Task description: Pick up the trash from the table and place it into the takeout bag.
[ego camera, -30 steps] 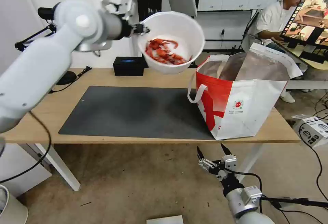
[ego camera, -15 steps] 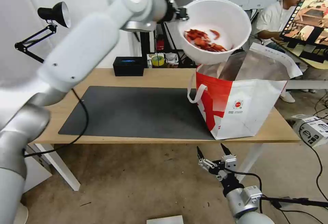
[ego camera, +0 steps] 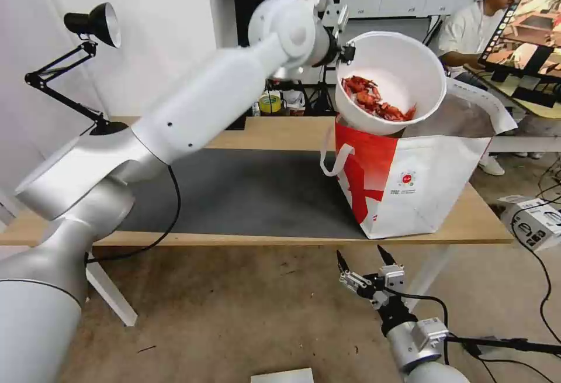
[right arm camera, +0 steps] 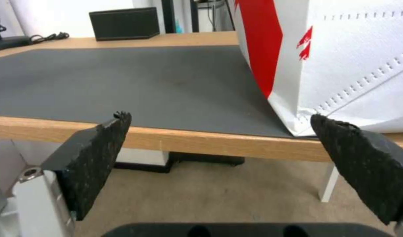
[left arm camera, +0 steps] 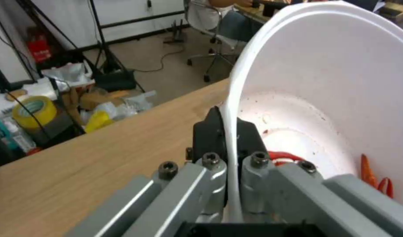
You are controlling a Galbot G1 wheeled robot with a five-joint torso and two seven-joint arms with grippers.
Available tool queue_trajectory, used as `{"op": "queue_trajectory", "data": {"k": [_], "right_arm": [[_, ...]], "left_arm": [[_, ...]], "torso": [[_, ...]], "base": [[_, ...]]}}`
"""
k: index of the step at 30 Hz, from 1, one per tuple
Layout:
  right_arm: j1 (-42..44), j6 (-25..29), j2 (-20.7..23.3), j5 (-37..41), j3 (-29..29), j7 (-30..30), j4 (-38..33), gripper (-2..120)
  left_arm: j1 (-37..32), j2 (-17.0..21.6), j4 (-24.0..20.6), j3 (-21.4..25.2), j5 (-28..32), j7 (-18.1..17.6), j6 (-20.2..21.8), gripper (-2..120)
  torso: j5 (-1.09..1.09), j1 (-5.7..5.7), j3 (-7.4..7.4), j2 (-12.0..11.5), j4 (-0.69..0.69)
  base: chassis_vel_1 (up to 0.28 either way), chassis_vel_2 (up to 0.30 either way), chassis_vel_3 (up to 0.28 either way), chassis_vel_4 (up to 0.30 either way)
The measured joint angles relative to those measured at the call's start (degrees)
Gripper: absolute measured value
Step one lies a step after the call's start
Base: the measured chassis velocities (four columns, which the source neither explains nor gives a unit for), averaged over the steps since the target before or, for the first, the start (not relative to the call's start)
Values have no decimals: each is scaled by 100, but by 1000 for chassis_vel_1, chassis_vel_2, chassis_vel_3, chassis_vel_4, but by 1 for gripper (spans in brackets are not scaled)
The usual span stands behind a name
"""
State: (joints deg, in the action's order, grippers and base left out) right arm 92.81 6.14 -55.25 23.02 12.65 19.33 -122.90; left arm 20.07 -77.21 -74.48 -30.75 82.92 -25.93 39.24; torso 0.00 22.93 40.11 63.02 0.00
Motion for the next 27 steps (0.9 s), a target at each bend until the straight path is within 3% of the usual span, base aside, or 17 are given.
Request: {"op": "queue_trajectory", "data": {"k": [12,27], "right_arm": [[0,0,0,0,0,0,0,100],[0,0,0,0,0,0,0,100]], "left_arm": [[-144,-148,-5,-140,-550,52,-151,0],[-425,153,-505,-397,-971,318,-246,0]], "torso": [[0,-1,0,0,-1],[-1,-1,0,1,-1]], "base": [[0,0,0,0],[0,0,0,0]]}}
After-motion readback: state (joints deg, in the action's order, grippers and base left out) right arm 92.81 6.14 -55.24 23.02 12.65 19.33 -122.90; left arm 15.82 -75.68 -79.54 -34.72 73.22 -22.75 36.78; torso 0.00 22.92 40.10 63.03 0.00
